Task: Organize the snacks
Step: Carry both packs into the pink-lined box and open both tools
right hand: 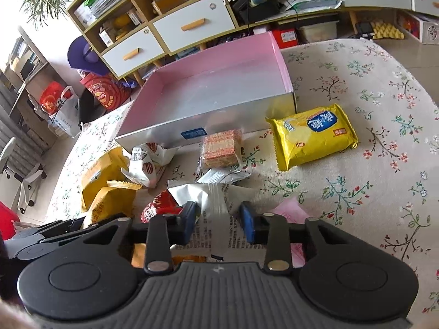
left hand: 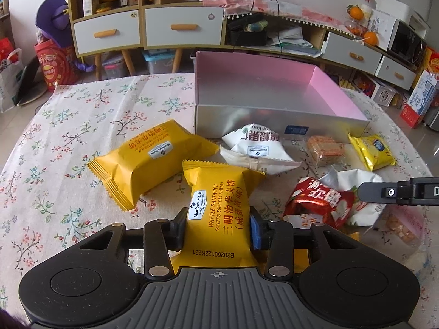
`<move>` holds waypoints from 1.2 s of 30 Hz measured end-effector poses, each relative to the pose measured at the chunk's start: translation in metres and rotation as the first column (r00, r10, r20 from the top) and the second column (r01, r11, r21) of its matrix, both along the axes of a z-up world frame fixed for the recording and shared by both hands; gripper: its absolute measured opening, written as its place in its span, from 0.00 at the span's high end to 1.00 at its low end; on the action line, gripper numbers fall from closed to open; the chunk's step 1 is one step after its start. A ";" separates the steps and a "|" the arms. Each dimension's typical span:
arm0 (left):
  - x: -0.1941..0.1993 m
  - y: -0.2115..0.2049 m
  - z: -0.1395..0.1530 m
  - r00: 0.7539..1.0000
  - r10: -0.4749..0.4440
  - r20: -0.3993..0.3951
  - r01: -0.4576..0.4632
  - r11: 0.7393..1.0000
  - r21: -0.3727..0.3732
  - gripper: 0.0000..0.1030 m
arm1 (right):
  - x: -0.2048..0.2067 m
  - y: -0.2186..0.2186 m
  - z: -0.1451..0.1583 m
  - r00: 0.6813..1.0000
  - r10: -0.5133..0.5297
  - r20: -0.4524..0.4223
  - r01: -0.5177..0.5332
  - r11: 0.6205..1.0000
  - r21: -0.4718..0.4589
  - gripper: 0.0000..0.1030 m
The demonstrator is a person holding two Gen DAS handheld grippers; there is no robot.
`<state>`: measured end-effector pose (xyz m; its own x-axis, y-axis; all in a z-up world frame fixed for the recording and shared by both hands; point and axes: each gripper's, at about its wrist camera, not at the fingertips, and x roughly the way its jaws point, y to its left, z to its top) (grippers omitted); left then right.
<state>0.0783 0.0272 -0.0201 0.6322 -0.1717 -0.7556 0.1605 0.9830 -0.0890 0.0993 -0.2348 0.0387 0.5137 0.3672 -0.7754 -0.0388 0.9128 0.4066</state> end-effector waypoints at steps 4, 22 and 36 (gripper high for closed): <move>-0.002 -0.002 0.006 1.000 -0.008 0.009 0.008 1.000 -0.010 0.61 | 0.000 0.000 0.002 1.000 -0.006 0.007 0.006 1.000 0.001 0.77; -0.015 -0.011 0.007 1.000 -0.008 0.018 0.008 1.000 0.011 0.61 | 0.002 0.013 -0.009 0.999 0.032 -0.024 -0.031 0.999 0.012 0.62; -0.028 -0.005 0.032 0.998 0.048 0.038 -0.047 0.998 -0.030 0.62 | -0.012 0.005 0.011 1.000 -0.010 0.012 0.010 1.000 0.000 0.71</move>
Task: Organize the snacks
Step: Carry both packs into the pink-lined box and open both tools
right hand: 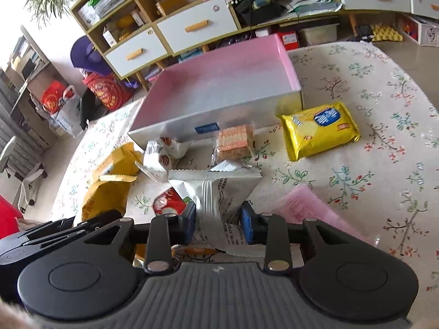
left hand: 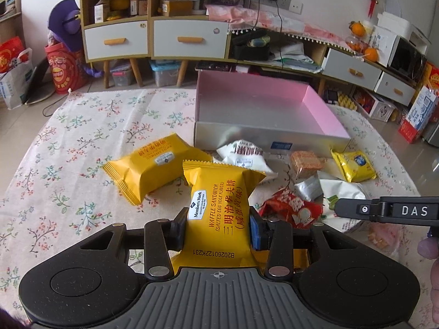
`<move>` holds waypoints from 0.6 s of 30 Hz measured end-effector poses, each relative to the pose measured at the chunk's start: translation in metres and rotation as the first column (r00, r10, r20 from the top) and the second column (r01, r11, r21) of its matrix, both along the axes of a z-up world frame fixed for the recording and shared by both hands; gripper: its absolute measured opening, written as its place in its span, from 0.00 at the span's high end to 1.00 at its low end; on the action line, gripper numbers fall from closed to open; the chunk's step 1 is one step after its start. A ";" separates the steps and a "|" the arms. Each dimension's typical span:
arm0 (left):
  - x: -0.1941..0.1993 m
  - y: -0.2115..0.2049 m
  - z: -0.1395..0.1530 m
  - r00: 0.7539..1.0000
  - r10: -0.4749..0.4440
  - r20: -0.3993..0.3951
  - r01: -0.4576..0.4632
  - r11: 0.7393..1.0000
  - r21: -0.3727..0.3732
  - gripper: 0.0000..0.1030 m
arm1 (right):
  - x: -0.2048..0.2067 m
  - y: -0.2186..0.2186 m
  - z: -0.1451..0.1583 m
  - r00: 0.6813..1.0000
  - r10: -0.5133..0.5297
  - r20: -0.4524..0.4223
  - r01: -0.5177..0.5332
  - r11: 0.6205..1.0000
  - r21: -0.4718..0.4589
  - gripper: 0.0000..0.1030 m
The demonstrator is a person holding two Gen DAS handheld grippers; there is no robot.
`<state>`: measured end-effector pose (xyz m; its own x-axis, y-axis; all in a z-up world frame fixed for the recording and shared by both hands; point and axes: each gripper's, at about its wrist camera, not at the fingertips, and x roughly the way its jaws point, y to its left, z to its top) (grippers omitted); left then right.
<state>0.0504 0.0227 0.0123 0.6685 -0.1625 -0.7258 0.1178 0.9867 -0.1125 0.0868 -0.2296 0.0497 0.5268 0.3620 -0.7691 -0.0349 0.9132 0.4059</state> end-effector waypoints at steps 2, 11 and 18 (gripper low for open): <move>0.000 0.000 0.006 1.000 -0.001 0.005 0.001 1.000 -0.010 0.62 | 0.000 -0.002 0.004 1.000 -0.014 0.001 0.014 1.000 0.009 0.71; 0.024 -0.008 0.027 0.999 -0.032 0.033 0.032 0.999 0.023 0.62 | 0.024 -0.014 0.023 0.996 -0.082 0.035 0.080 0.995 0.059 0.71; 0.063 -0.018 0.029 0.997 -0.050 0.062 0.046 0.997 0.068 0.62 | 0.059 -0.027 0.021 0.990 -0.126 0.055 0.121 0.989 0.089 0.71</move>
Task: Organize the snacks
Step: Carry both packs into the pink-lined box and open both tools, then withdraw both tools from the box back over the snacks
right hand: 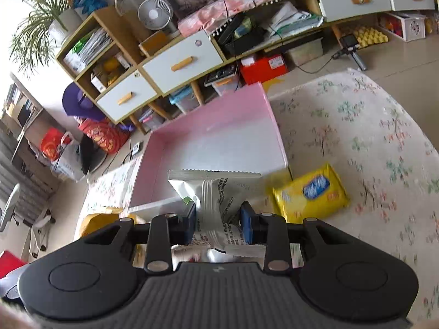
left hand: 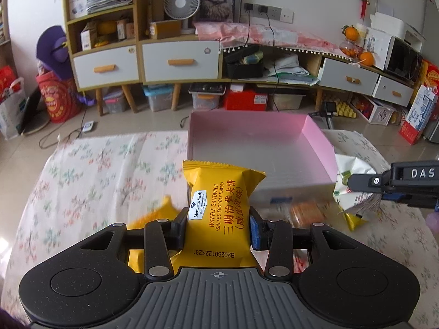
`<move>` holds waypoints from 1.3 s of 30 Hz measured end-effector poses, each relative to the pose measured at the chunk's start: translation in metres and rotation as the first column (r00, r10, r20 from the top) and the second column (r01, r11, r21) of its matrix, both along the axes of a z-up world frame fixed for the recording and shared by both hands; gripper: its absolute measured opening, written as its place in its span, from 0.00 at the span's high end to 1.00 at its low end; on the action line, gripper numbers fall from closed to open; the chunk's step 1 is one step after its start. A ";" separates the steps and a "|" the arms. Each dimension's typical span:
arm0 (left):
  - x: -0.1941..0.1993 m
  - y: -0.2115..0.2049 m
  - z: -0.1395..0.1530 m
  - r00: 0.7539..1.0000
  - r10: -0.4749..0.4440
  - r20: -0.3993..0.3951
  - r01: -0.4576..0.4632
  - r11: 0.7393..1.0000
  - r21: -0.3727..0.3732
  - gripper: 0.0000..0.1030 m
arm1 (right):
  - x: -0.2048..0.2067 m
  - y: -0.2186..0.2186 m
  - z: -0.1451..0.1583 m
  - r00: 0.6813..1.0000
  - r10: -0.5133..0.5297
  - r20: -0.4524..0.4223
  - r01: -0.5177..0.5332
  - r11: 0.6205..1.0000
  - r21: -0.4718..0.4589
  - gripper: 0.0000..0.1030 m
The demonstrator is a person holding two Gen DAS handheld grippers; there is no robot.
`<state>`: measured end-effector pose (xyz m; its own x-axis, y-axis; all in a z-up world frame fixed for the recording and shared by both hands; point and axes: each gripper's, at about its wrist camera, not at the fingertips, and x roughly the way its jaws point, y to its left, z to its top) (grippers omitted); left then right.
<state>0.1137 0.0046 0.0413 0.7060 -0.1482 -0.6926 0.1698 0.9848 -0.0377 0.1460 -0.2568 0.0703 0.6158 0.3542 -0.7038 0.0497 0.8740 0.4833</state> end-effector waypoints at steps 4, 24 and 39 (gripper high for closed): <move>0.027 -0.010 -0.007 1.000 -0.009 0.019 0.008 1.000 0.019 0.62 | 0.018 0.001 -0.001 0.999 -0.003 0.032 0.004 1.000 -0.007 0.71; 0.100 -0.035 -0.058 0.996 -0.024 0.083 0.020 0.999 0.050 0.62 | 0.069 0.008 -0.037 0.999 -0.013 0.039 0.016 0.998 -0.066 0.70; 0.086 -0.037 -0.047 0.996 -0.043 0.080 0.040 0.998 0.044 0.32 | 0.061 0.004 -0.024 0.999 -0.022 0.039 0.024 0.999 -0.049 0.32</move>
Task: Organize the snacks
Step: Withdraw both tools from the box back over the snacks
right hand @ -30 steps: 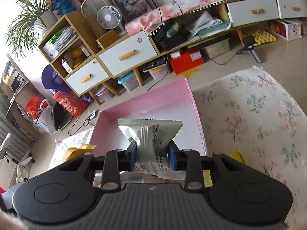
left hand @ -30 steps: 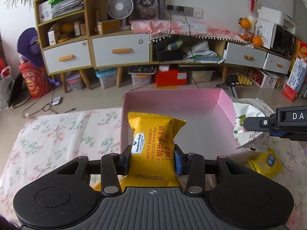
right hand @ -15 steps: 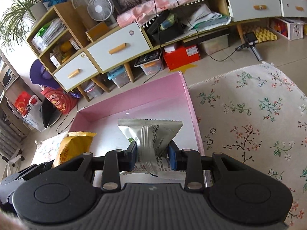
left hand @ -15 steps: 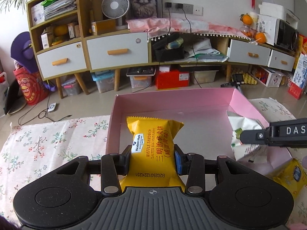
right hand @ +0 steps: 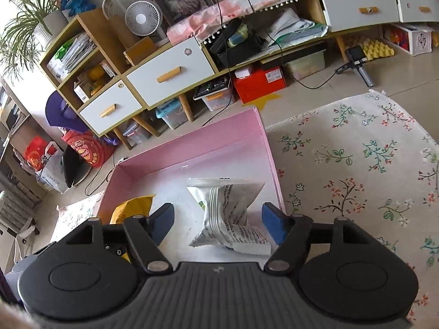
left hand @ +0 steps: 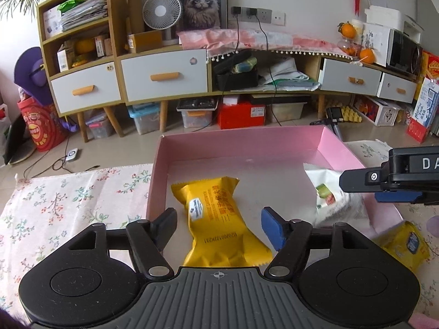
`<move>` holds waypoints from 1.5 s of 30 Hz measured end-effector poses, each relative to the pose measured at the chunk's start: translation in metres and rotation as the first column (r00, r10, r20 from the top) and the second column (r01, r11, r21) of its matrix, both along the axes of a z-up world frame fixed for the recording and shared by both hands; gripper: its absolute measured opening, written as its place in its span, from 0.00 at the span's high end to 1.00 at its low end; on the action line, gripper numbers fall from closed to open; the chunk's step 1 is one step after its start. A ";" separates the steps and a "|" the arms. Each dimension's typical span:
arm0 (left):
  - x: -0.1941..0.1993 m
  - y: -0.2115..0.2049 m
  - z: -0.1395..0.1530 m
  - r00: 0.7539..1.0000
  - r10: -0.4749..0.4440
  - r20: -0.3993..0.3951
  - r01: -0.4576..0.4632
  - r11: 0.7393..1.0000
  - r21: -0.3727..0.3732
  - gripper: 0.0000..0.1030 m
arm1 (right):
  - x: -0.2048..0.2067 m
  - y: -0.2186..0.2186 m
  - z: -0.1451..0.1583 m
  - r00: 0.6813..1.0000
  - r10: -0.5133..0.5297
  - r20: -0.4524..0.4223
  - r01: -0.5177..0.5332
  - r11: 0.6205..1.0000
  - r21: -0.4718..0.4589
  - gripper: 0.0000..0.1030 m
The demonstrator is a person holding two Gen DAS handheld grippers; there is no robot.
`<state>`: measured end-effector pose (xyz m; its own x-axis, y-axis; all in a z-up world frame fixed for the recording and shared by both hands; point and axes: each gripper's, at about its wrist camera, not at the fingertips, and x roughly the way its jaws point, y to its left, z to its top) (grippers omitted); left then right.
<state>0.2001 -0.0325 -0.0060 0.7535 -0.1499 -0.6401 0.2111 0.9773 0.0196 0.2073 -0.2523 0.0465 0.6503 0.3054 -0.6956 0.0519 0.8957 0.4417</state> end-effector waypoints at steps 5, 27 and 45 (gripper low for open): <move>-0.016 0.002 0.011 1.000 -0.012 0.008 0.012 1.000 -0.001 0.23 | -0.008 -0.002 0.009 1.000 0.007 0.008 -0.007 1.000 -0.016 0.28; -0.108 0.028 0.026 0.999 -0.018 -0.040 0.018 1.000 -0.006 0.09 | -0.074 0.006 0.034 0.996 0.092 0.014 -0.090 0.992 -0.087 0.09; -0.167 0.077 -0.003 0.996 0.002 -0.088 -0.004 1.000 -0.015 0.06 | -0.136 0.004 0.020 0.991 0.133 0.019 -0.129 0.982 -0.140 0.01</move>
<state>0.0327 0.0447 -0.0091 0.6952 -0.1577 -0.7013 0.2085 0.9779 -0.0133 0.0710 -0.2488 0.0669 0.6309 0.2912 -0.7192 -0.0802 0.9464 0.3129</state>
